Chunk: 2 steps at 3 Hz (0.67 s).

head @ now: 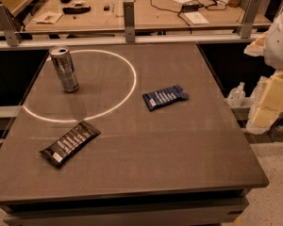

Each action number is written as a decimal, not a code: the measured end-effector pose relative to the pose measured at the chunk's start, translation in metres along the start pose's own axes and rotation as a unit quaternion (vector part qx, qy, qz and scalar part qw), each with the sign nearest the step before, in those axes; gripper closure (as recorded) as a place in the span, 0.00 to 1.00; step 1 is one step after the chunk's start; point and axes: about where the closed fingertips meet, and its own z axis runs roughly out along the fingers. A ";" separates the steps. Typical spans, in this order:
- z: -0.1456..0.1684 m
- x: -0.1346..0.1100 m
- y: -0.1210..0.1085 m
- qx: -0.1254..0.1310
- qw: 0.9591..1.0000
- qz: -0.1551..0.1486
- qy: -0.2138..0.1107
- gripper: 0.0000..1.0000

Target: Pick rxbar blueberry

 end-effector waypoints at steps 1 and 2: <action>-0.001 -0.001 -0.001 0.002 1.000 0.001 -0.002 0.00; 0.000 -0.009 -0.008 -0.006 1.000 -0.026 -0.017 0.00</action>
Offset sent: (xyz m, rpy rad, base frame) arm 0.0240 0.0160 0.0036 0.0431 0.0203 0.1745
